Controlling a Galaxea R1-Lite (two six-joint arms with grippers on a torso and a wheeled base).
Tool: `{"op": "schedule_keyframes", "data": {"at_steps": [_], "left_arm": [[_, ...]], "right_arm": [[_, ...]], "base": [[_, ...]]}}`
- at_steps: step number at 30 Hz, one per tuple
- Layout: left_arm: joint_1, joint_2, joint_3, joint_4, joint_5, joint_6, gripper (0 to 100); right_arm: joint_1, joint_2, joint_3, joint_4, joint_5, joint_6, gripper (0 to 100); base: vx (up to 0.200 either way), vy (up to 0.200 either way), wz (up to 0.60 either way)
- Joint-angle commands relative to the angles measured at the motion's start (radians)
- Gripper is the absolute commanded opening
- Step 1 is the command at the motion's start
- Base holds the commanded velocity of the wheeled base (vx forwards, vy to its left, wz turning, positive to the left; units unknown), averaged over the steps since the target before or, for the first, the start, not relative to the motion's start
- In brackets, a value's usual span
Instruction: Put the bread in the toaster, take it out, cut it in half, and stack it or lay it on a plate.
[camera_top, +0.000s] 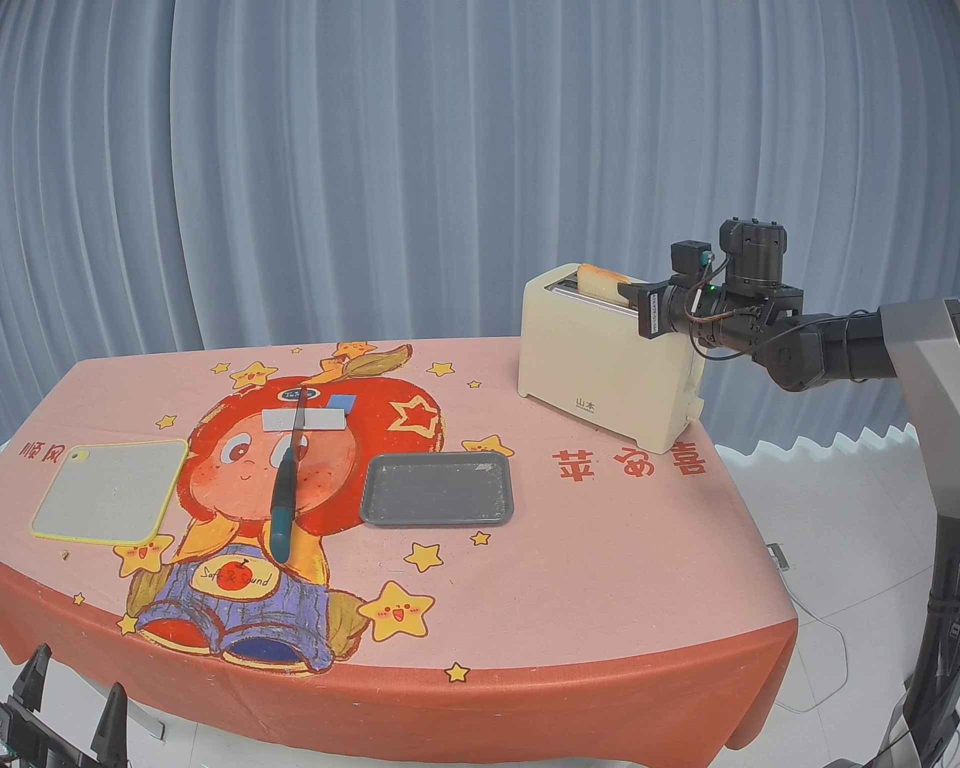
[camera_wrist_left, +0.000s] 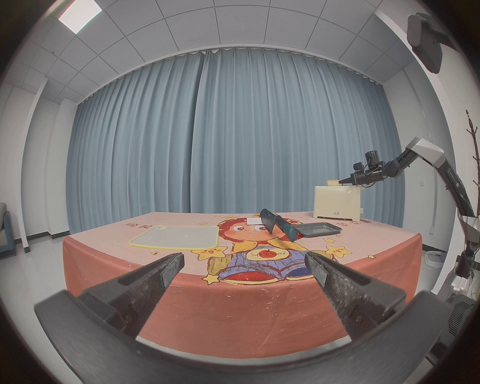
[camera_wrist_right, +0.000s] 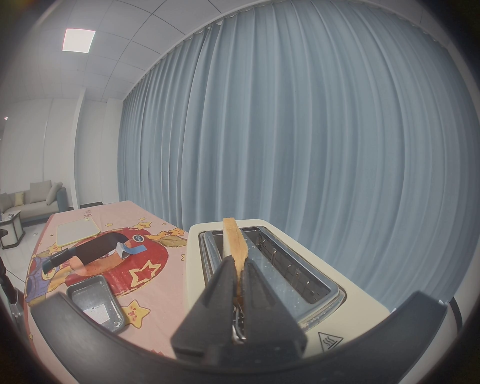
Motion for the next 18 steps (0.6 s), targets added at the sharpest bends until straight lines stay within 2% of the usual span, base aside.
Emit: {"op": "schedule_keyframes", "data": {"at_steps": [1,11,18], "left_arm": [[0.0,-0.016,0.018,0.0,0.0,0.0,100],[0.0,-0.016,0.018,0.0,0.0,0.0,100],[0.0,-0.016,0.018,0.0,0.0,0.0,100]], "right_arm": [[0.003,0.002,-0.002,-0.001,0.001,0.0,0],[0.003,-0.012,-0.002,-0.004,0.001,0.002,0],[-0.003,-0.092,0.011,-0.005,0.001,0.008,0]], "base": [[0.0,0.0,0.0],[0.0,0.0,0.0],[0.0,0.0,0.0]]}}
